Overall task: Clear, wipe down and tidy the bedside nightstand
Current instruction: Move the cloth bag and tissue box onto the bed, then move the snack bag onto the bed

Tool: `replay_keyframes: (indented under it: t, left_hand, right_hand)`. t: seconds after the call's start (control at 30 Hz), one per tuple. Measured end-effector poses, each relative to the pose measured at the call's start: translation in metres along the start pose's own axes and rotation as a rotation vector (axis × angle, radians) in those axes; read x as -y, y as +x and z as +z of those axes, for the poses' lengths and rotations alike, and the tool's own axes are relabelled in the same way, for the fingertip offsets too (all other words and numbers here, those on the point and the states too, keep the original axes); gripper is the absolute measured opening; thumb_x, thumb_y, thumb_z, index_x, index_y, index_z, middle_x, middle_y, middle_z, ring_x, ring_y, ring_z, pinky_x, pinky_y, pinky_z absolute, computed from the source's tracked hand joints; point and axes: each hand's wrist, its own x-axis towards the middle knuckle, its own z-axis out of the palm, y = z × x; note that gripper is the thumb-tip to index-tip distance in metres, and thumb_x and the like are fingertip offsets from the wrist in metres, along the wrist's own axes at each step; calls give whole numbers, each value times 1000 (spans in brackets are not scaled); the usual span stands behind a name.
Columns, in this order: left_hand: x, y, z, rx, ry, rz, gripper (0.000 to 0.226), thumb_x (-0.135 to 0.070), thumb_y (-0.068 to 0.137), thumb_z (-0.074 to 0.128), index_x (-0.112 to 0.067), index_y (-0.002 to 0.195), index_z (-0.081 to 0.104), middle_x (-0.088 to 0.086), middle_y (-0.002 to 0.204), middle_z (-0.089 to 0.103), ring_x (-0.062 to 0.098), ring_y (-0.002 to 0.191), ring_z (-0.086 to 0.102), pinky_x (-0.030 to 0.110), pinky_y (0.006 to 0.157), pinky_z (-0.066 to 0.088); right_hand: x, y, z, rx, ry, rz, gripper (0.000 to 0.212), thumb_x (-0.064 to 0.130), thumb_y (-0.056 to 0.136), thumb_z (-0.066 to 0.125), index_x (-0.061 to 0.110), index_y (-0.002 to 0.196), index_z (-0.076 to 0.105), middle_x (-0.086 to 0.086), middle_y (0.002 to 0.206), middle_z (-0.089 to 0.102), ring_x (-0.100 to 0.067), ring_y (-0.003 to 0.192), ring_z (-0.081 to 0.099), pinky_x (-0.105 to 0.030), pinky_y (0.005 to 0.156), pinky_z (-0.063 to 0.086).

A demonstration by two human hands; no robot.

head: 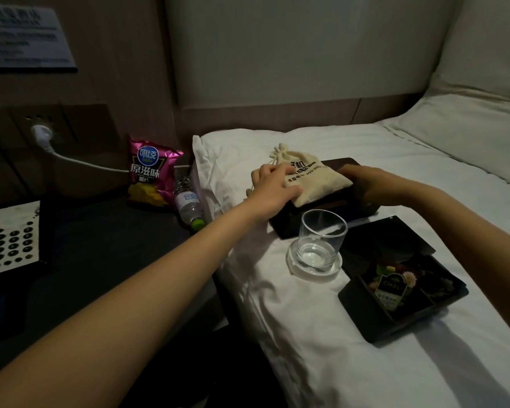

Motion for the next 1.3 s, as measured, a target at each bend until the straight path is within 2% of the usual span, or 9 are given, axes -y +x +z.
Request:
replay_keyframes:
  t: [0.17, 0.33, 0.47, 0.63, 0.73, 0.87, 1.0, 1.2, 1.3]
  left_hand:
    - [7, -8, -8, -95, -141, 35, 59, -30, 91, 60, -30, 144, 32, 8, 142, 31, 24, 134, 19, 30, 100, 22]
    - [28, -26, -34, -197, -234, -26, 57, -28, 92, 62, -21, 142, 36, 10, 145, 32, 25, 137, 27, 42, 114, 28]
    - [61, -48, -65, -255, -382, -168, 51, -22, 92, 62, -17, 138, 41, 11, 140, 40, 23, 128, 43, 38, 106, 40]
    - [115, -71, -105, -372, -485, -318, 53, -11, 89, 65, -11, 136, 41, 10, 132, 50, 10, 99, 51, 27, 77, 45]
    - [148, -80, -129, -418, -484, -399, 55, -12, 88, 66, -13, 137, 40, 11, 136, 48, 12, 103, 50, 23, 64, 45]
    - [186, -83, -151, -429, -440, -465, 63, -12, 87, 68, -14, 141, 36, 12, 139, 46, 20, 118, 50, 32, 80, 46]
    - [216, -72, -163, -417, -378, -485, 68, -11, 85, 69, -13, 143, 34, 12, 142, 43, 24, 129, 45, 39, 101, 43]
    - [251, -33, -174, -430, -281, -469, 72, -9, 84, 72, -7, 143, 31, 15, 146, 37, 26, 133, 40, 38, 109, 38]
    - [265, -10, -180, -430, -231, -447, 76, -8, 82, 73, -3, 145, 29, 17, 147, 37, 27, 134, 39, 34, 109, 35]
  right_hand:
    - [15, -6, -20, -275, 135, 0, 62, -15, 87, 55, 18, 138, 45, -13, 137, 54, -28, 127, 51, -31, 87, 44]
    - [68, -13, -40, -466, 246, -142, 60, -13, 87, 51, 16, 139, 46, -10, 135, 55, -22, 125, 52, -34, 96, 48]
    - [133, -3, -38, -461, 339, -276, 49, -6, 89, 56, 16, 132, 52, -10, 126, 60, -19, 116, 57, -30, 94, 49]
    - [218, 24, 4, -374, 361, -350, 44, -3, 85, 65, 7, 127, 56, -18, 117, 65, -28, 106, 63, -37, 95, 51]
    - [254, 43, 41, -279, 407, -337, 42, 0, 85, 67, 5, 125, 57, -20, 113, 65, -29, 100, 63, -39, 91, 51]
    - [278, 74, 92, -142, 491, -259, 43, 1, 84, 68, 3, 125, 54, -22, 112, 65, -33, 102, 63, -47, 92, 52]
    - [285, 107, 134, -60, 626, -196, 57, 3, 85, 70, 6, 135, 42, -12, 116, 57, -23, 101, 57, -31, 81, 47]
    - [287, 156, 170, -4, 753, -165, 68, 3, 85, 69, 10, 142, 31, -12, 138, 49, -27, 125, 53, -37, 101, 48]
    - [288, 175, 180, -4, 840, -139, 71, 2, 85, 68, 9, 143, 28, -12, 140, 49, -27, 129, 50, -36, 103, 47]
